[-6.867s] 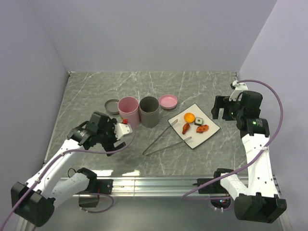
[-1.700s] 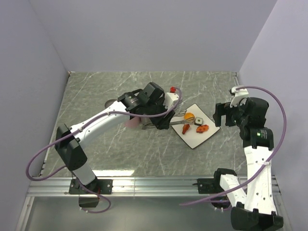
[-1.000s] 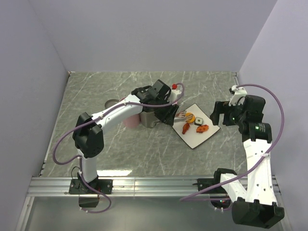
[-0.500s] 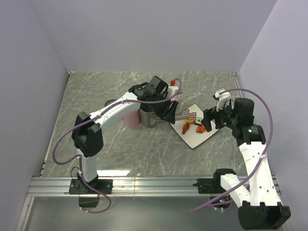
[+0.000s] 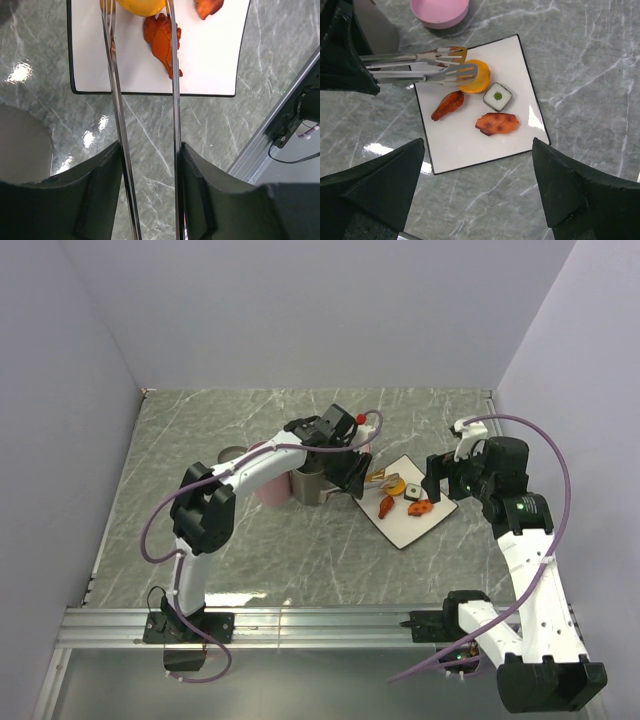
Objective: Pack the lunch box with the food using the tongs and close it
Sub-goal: Pick up the fake food from the plate.
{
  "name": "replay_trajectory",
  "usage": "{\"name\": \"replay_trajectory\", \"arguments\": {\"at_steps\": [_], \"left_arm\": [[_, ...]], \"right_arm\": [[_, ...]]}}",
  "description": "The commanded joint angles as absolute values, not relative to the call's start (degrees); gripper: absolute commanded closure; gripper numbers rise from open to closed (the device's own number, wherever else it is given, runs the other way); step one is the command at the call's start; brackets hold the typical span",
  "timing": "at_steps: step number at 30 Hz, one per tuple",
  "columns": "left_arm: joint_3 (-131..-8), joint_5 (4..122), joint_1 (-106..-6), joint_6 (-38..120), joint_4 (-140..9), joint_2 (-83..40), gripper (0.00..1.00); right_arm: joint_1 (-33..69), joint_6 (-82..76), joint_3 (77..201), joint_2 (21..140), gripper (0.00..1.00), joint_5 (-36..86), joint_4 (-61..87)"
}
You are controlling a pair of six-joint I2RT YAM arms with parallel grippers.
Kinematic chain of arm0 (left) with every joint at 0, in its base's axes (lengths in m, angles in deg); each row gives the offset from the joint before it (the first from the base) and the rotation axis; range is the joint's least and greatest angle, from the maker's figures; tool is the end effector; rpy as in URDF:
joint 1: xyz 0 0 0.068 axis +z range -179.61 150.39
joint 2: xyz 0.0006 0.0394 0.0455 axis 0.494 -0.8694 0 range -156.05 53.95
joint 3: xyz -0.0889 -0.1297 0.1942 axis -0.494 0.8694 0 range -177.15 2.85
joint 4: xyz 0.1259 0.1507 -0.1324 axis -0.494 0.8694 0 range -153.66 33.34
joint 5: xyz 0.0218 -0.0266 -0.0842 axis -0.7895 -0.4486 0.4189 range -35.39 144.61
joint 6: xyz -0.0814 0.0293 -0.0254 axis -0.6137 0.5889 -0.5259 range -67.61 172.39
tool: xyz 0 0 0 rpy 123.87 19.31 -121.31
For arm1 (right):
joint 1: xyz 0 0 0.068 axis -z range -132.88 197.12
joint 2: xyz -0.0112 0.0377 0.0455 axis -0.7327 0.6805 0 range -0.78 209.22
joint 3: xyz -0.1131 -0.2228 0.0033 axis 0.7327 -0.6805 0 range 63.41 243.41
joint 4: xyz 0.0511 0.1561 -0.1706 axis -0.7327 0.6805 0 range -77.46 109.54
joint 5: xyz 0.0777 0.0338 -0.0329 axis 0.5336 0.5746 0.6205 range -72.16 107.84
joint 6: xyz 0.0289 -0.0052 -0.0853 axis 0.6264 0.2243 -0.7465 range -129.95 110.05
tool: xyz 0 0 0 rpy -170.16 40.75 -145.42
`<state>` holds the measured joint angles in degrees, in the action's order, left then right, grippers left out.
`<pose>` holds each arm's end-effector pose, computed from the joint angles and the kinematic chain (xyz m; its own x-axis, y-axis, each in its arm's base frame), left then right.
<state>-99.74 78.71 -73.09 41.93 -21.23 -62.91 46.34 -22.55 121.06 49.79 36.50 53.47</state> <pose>0.2938 -0.3240 0.2088 -0.7399 0.4735 -0.4779 0.6677 0.6039 -0.4353 0.2014 0.0285 0.3018 -0.4827 -0.2132 -0.8494 -0.3933 0.9194 -0.0073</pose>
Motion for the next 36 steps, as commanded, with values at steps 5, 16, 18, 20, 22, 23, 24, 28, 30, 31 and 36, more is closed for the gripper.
{"name": "replay_trajectory", "arguments": {"at_steps": [5,16,18,20,22,23,24,28,30,31,36], "left_arm": [[-104.0,81.1,-72.8,40.4,-22.9,-64.9,0.49],[-101.4,77.6,-72.3,40.1,-23.8,-62.4,0.50],[-100.3,77.5,-72.3,40.3,-24.9,-61.3,0.50],[-99.5,77.0,-72.3,40.4,-25.2,-60.3,0.50],[-100.0,76.7,-72.3,40.6,-24.9,-60.1,0.50],[-100.2,76.6,-72.3,40.8,-24.9,-60.0,0.50],[-100.4,76.5,-72.3,40.8,-25.1,-60.0,0.50],[-102.1,76.3,-72.4,41.5,-24.8,-59.8,0.48],[-102.5,76.8,-72.4,41.7,-24.5,-59.9,0.48],[-102.4,77.9,-72.4,41.7,-24.4,-59.7,0.48],[-100.5,77.7,-72.4,41.3,-24.6,-59.7,0.49]], "right_arm": [[46.0,-20.4,124.7,50.9,0.05,35.8,51.4],[46.1,-20.2,124.6,51.1,0.05,36.6,51.3],[46.1,-20.1,124.5,51.2,0.05,37.0,51.4],[46.1,-20.1,124.6,51.4,0.05,37.2,51.5],[46.0,-20.1,124.7,51.4,0.05,37.2,51.5],[46.0,-20.1,124.7,51.3,0.05,37.3,51.6],[46.0,-20.1,124.7,51.3,0.05,37.4,51.5],[46.0,-20.1,124.5,51.3,0.05,37.4,51.5],[46.0,-20.1,124.4,51.2,0.05,37.4,51.5],[46.0,-20.1,124.5,51.2,0.05,37.3,51.5],[46.0,-20.2,125.4,51.8,0.05,37.4,51.9]]}}
